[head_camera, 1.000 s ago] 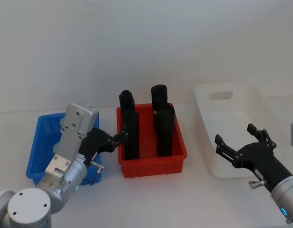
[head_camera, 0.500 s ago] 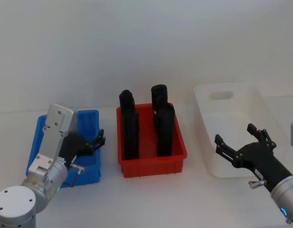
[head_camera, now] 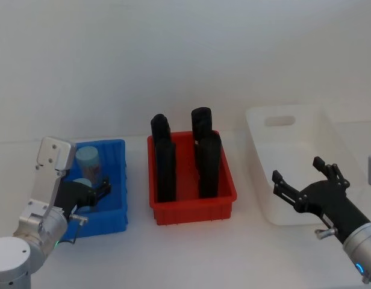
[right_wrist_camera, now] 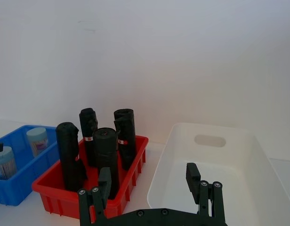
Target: Pick the cotton swabs from the blue box and place them into the white box.
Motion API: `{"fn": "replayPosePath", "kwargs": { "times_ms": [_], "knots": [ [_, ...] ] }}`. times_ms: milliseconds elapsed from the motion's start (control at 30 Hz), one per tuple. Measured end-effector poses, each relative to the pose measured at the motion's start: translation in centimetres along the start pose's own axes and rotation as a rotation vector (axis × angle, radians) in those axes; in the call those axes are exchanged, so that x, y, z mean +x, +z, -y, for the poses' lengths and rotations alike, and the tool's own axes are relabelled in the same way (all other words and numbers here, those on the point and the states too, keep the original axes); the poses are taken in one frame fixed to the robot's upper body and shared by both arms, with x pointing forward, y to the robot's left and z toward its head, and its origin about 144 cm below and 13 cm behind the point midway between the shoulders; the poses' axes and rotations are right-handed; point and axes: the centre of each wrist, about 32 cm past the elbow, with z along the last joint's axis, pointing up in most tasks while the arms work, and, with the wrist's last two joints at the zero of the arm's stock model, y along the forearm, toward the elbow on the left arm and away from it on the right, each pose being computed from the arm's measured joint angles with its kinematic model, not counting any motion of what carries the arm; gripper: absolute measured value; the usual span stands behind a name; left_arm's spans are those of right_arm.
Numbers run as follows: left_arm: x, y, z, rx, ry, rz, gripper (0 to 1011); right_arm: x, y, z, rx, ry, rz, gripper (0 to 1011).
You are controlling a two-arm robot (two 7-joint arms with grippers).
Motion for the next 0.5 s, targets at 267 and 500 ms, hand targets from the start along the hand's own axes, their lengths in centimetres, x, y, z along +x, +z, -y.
{"fn": "replayPosePath", "kwargs": {
  "times_ms": [267,500],
  "knots": [
    [0.8,-0.5,0.5,0.033,0.018,-0.021,1004,0.0,0.0,0.0,0.0,0.0,0.0,1001],
    [1.4,-0.9,1.1,0.055,0.019,-0.036,1004,0.0,0.0,0.0,0.0,0.0,0.0,1001]
  ]
}}
